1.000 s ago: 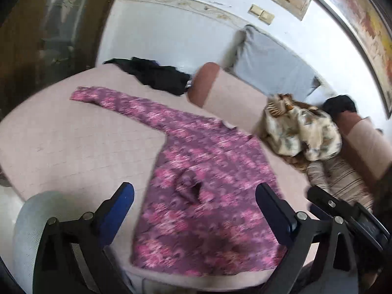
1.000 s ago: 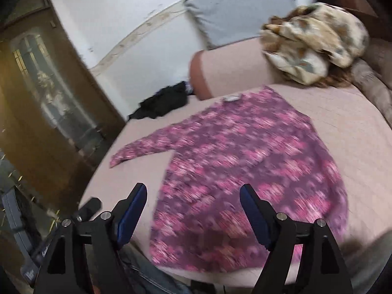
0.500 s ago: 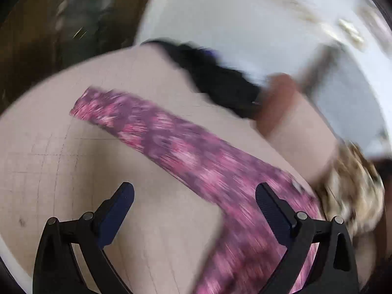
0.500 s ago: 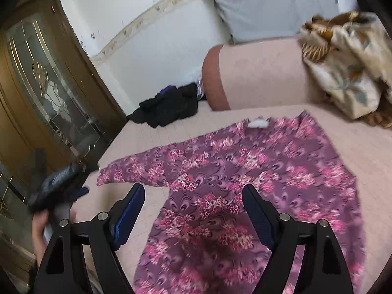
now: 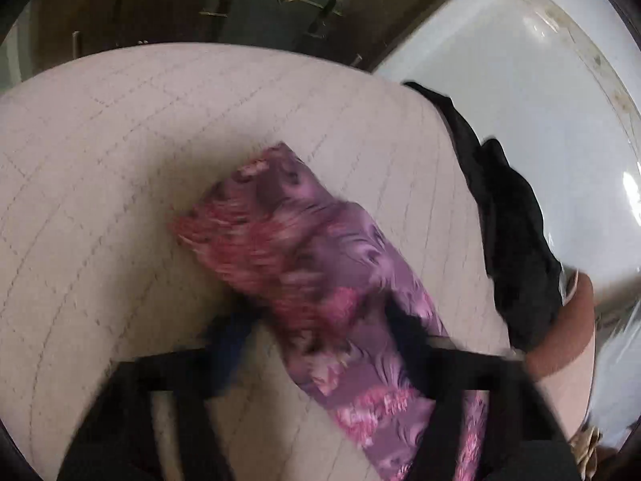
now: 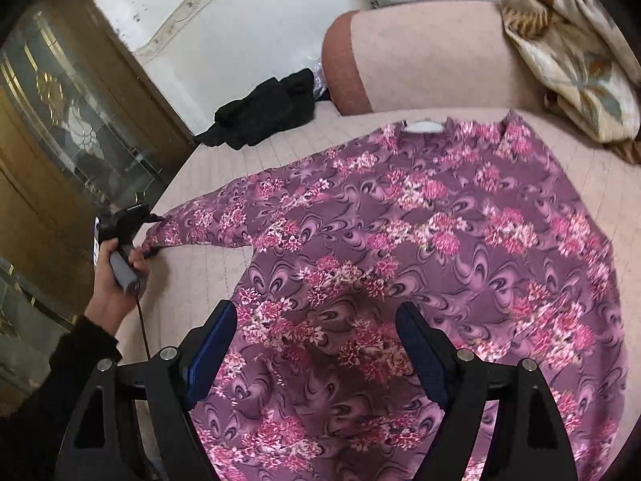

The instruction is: Fold small clothes

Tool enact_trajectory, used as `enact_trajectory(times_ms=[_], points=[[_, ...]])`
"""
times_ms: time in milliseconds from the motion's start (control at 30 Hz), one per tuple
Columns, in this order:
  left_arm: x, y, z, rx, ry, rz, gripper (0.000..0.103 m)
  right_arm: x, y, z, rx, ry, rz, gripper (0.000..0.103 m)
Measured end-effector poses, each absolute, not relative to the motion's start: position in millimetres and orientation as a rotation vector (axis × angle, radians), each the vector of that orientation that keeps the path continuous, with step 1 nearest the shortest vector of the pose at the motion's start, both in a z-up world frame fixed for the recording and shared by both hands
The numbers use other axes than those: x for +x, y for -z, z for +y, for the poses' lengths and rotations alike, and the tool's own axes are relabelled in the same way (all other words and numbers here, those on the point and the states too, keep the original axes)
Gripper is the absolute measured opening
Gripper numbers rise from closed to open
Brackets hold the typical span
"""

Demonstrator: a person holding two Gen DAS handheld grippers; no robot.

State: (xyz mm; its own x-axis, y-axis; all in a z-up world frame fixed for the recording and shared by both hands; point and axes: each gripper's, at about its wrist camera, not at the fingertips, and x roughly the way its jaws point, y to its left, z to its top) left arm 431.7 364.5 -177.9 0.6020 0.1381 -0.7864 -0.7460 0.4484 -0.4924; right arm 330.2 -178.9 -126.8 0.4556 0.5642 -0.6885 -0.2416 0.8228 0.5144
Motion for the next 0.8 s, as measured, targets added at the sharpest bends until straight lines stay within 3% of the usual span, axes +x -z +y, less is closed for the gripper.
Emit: enact_trajectory(times_ms=[33,100,200,300,400,500,633,800], points=[[433,180,365,-0.948,-0.605,0.761,0.009,329,126,-178,0.353,-0.506,0.972,0.086],[433,169,355,-0.889,-0.614,0.763,0.009,330,126,-178,0.347,-0.497,0.969,0.086],[426,111,303,-0.673,-0.530,0.656,0.008,337,129,-181,0.384,-0.497,0.981,0.086],[405,38,209,-0.395,-0.326,0.506,0.008,341,126,-194,0.416,-0.476,0.969,0.086],[368,4,100,-0.135,-0.075,0.463,0.008,343,121,-225,0.498,-0.444,0.953,0.086],[317,15,13,-0.058,0.227,0.496,0.008,348,124,-267,0.622,-0.419,0.965,0.086],[270,76,-84,0.108,0.463,0.643,0.008,357,144,-315,0.813,-0.436,1.020,0.086],[260,150,-147,0.427,0.516,0.763,0.008,364,188,-339,0.958,-0.413,1.150,0.086]])
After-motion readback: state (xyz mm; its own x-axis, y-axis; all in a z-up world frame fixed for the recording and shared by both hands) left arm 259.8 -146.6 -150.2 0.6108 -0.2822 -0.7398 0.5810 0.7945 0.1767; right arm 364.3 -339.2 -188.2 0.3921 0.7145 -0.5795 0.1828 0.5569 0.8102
